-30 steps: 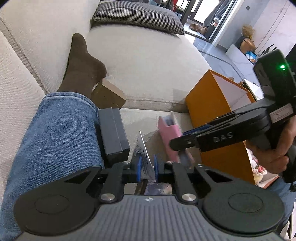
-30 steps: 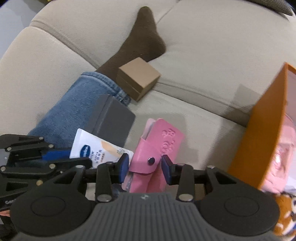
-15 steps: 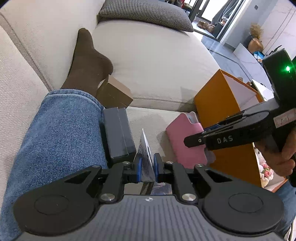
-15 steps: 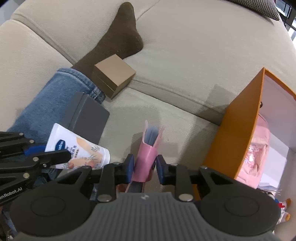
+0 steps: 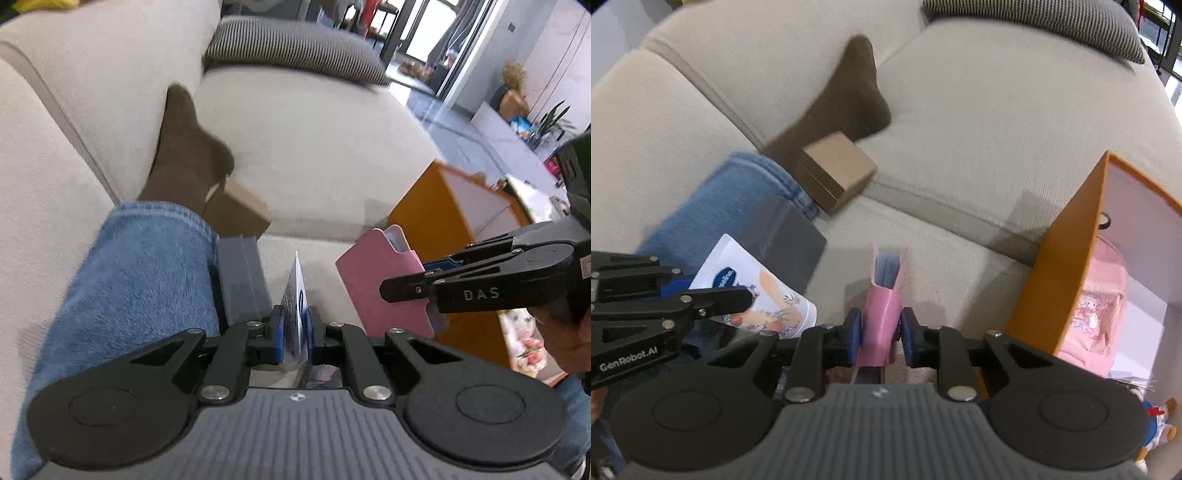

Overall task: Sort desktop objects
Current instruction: 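Carry the pink wallet and photo card over the shoebox with both grippers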

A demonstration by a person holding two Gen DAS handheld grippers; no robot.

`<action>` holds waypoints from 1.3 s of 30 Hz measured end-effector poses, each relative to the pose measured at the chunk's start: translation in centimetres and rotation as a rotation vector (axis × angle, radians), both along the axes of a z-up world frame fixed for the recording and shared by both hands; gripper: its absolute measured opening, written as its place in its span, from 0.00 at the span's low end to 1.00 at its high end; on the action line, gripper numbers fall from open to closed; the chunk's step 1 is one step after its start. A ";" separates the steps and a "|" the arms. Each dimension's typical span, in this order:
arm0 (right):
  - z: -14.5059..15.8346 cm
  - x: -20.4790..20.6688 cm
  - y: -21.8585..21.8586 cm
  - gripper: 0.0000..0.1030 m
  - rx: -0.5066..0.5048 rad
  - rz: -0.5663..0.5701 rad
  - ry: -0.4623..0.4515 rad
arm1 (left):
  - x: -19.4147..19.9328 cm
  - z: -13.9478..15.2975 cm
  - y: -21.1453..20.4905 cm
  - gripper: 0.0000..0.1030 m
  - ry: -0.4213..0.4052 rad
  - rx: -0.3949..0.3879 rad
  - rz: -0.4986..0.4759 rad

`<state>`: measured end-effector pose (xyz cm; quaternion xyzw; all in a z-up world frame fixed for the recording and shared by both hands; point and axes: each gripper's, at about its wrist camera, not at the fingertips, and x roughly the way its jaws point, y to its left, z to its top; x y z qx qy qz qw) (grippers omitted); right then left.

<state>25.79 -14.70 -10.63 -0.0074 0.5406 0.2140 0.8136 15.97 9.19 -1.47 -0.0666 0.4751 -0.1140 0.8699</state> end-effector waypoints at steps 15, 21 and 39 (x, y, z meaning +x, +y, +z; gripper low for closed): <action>12.1 -4.9 -10.6 0.23 0.052 -0.178 -0.284 | 0.5 9.1 -5.2 0.12 -0.199 -0.080 -0.112; 10.8 -5.0 -15.4 0.23 -0.035 -0.283 -0.276 | 1.2 9.6 -8.5 0.12 -0.218 -0.081 -0.158; 5.4 -0.1 -20.3 0.22 0.027 -0.350 -0.154 | 5.6 8.0 -13.9 0.12 -0.176 -0.089 -0.237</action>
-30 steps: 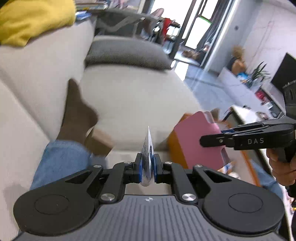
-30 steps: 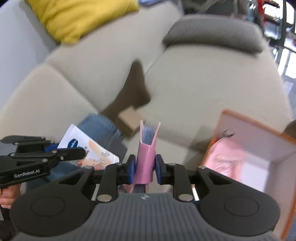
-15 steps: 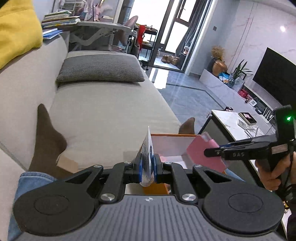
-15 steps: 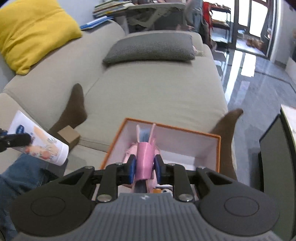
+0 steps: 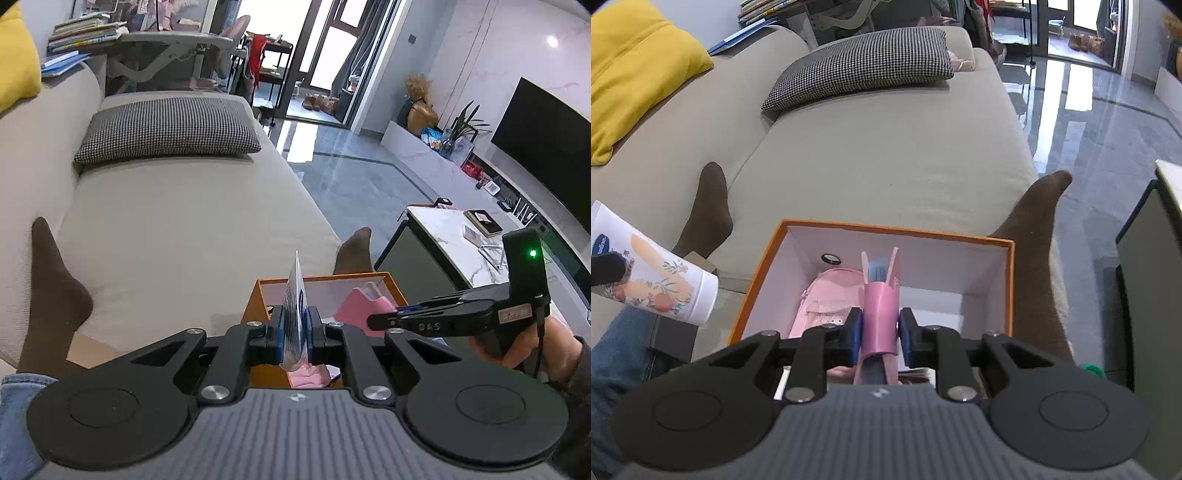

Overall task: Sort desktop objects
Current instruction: 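Carry the pink wallet and photo card over the shoebox with both grippers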

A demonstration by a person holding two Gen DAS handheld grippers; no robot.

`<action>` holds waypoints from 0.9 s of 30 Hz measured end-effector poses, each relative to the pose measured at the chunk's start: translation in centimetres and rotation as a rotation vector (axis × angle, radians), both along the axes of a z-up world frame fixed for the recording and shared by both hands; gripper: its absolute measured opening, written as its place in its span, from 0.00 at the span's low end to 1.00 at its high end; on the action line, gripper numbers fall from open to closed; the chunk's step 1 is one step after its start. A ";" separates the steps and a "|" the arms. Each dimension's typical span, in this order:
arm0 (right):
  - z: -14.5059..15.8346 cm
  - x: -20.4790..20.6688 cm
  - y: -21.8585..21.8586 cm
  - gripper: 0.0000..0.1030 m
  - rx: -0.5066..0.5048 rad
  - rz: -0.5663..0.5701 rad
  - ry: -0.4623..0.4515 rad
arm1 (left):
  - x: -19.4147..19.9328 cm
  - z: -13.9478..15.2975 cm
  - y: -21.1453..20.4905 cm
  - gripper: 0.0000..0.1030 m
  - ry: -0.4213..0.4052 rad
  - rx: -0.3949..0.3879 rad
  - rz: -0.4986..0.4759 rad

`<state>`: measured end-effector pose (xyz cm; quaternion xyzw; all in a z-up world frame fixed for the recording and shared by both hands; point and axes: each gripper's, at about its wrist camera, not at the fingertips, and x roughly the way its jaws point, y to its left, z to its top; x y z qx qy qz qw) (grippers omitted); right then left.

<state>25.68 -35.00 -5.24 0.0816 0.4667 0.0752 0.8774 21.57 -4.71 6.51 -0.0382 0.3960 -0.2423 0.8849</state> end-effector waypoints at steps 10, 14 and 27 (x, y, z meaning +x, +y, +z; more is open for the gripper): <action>-3.7 3.7 0.7 0.22 0.314 -0.007 0.032 | 1.5 -1.0 -0.6 0.12 0.022 0.023 0.013; -5.8 4.8 1.4 0.22 0.421 -0.018 0.068 | 1.8 -1.1 -0.7 0.12 0.024 0.032 0.012; -8.5 4.6 0.8 0.32 0.295 -0.084 0.154 | 2.3 -1.4 -1.5 0.12 0.027 0.040 -0.004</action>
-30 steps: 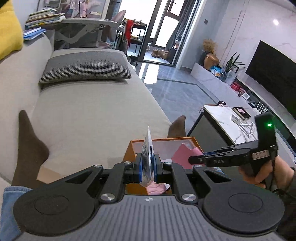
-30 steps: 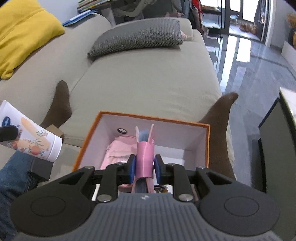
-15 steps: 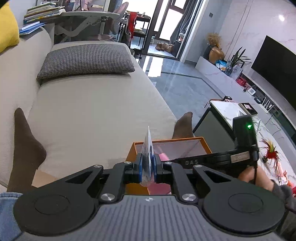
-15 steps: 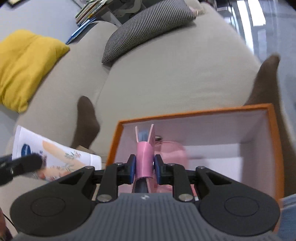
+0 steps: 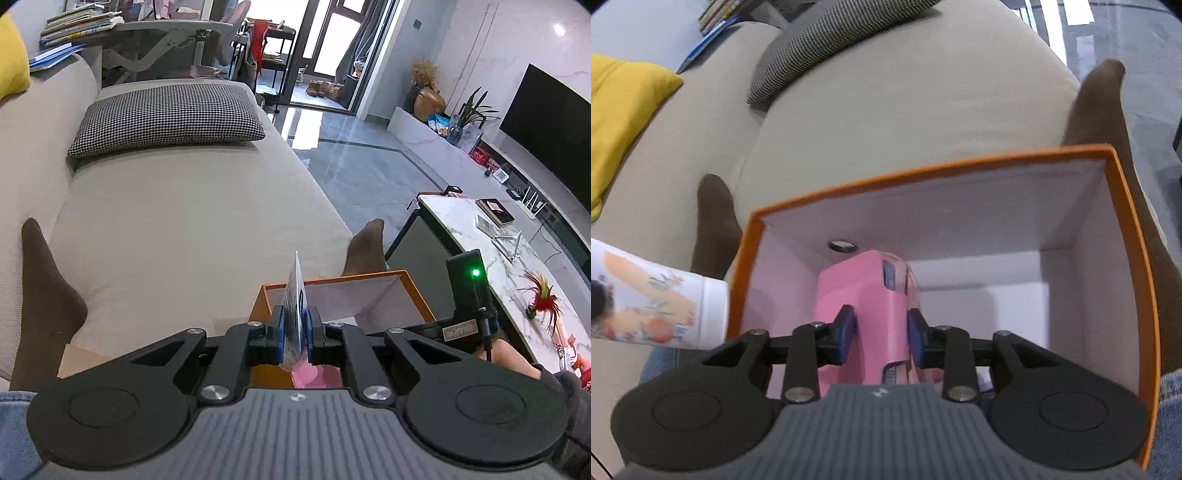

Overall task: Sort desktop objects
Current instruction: 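Carry the pink wallet and photo card over the shoebox with both grippers, then open the right gripper to drop the wallet while left gripper lowers the card into the box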

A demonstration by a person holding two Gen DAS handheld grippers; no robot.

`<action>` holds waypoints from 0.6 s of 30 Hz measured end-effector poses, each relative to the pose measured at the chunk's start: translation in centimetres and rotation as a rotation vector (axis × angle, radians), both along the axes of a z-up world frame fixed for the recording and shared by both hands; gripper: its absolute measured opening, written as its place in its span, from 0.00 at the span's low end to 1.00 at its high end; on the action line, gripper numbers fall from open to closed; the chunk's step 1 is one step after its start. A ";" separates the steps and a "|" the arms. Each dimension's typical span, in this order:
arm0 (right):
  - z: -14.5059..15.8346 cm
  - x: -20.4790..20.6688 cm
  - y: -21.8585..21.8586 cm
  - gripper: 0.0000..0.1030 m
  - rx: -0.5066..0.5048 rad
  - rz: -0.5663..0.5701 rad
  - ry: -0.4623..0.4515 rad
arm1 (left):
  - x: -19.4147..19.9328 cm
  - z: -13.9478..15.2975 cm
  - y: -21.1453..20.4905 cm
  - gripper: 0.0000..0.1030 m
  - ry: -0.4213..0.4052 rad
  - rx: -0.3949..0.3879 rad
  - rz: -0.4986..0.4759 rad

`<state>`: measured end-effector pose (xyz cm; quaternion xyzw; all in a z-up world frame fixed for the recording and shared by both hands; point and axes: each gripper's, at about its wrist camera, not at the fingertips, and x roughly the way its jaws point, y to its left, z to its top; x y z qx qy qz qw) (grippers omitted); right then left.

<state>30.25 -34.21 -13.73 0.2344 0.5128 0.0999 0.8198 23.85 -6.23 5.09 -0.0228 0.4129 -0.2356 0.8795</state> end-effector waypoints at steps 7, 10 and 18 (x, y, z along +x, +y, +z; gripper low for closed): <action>-1.1 0.0 0.8 0.32 0.064 -0.067 0.041 | -0.1 0.2 -0.3 0.12 -0.004 0.009 -0.005; -1.1 0.1 1.4 0.32 0.032 -0.066 0.028 | -0.2 0.2 -0.6 0.12 -0.004 0.019 -0.015; 1.3 -1.0 0.4 0.35 -0.032 -0.008 -0.051 | -0.2 0.1 -2.1 0.12 -0.005 0.024 -0.053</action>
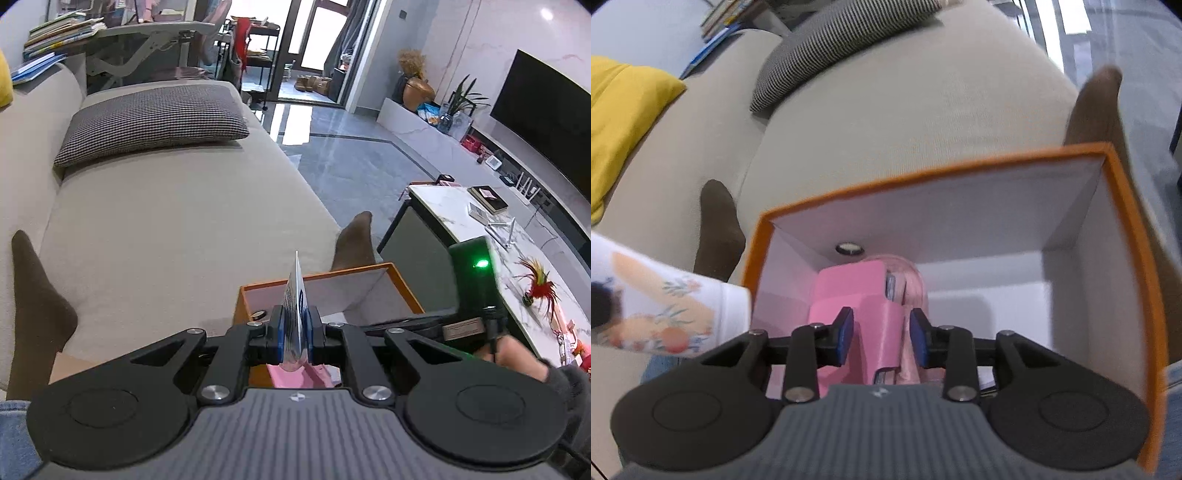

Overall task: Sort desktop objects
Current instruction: 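Open the right gripper to drop the wallet while left gripper lowers the card into the box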

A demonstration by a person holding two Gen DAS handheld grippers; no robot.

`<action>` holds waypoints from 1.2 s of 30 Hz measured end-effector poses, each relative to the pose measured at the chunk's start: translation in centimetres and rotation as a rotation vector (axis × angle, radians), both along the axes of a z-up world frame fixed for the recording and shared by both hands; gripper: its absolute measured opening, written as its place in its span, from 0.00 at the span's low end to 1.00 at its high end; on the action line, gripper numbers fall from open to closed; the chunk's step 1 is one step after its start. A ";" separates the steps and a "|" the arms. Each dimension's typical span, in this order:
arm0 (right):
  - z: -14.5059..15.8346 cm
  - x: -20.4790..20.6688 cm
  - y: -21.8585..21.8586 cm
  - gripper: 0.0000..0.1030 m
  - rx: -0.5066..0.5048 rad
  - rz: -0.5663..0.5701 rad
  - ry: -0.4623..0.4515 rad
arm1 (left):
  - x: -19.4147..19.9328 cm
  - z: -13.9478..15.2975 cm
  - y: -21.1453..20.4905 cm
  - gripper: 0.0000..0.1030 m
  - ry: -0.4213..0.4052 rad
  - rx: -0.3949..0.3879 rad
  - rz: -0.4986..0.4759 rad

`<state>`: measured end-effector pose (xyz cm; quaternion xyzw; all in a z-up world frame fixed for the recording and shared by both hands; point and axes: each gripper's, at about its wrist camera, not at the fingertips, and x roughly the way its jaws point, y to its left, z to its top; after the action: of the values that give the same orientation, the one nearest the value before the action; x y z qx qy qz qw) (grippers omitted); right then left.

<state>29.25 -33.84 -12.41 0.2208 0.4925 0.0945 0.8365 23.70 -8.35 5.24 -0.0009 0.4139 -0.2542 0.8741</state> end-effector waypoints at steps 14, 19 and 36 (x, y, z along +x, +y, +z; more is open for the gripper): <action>6.7 -6.4 -7.2 0.28 -0.294 -0.033 -0.212 | 3.5 -3.5 -8.5 0.12 0.065 0.009 -0.114; 6.0 -6.4 -9.2 0.20 -0.348 -0.071 -0.208 | 5.2 -6.5 -12.2 0.12 0.116 0.030 -0.117; 3.1 -4.4 -9.6 0.21 -0.333 -0.024 -0.187 | 6.8 -11.2 -15.9 0.12 0.216 0.030 -0.098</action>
<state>24.81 -43.42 -9.34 0.0753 0.4186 0.0220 0.9048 30.53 -24.21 -5.99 0.0052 0.5089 -0.2890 0.8109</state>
